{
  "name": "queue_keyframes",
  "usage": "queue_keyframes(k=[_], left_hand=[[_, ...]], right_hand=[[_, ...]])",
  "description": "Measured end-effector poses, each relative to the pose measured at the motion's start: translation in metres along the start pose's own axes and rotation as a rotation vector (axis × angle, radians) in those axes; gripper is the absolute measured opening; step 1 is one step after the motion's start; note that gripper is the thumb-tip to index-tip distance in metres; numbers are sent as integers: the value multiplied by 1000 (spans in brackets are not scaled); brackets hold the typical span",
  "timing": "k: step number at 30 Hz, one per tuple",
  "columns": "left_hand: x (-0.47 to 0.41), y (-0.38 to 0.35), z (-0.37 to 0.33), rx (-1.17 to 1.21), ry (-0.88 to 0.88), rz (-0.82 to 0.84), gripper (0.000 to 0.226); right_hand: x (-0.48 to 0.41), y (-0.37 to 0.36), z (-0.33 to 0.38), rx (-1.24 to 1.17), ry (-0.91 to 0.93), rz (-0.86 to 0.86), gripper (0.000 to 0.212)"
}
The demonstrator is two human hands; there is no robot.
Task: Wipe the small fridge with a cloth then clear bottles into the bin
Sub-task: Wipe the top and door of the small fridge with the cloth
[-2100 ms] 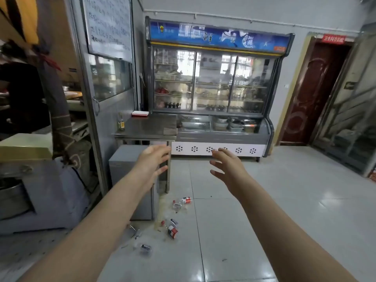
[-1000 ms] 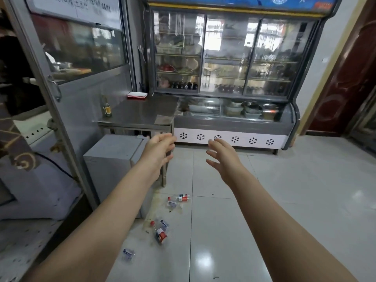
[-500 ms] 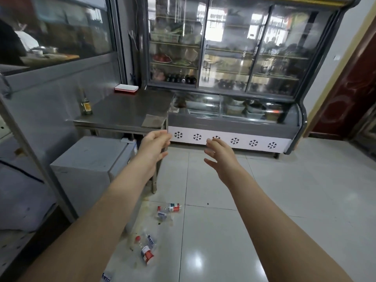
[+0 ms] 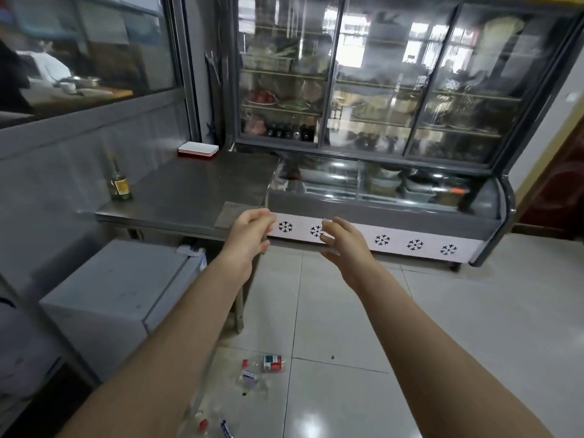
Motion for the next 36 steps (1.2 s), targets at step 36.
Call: queue_keyframes(k=[36], left_hand=[[-307, 36, 33, 186, -173, -766, 13]], right_hand=[[-430, -170, 2, 257, -49, 671, 52]])
Point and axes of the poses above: each hand's wrist, its own x-axis away from the middle knuckle, its own y-axis out of the back of the hand, z = x × y, the point moved 10 cm from there along -x, towards the middle knuckle, and after that the axes turned 5 degrees about x, right-handed, at the moved point
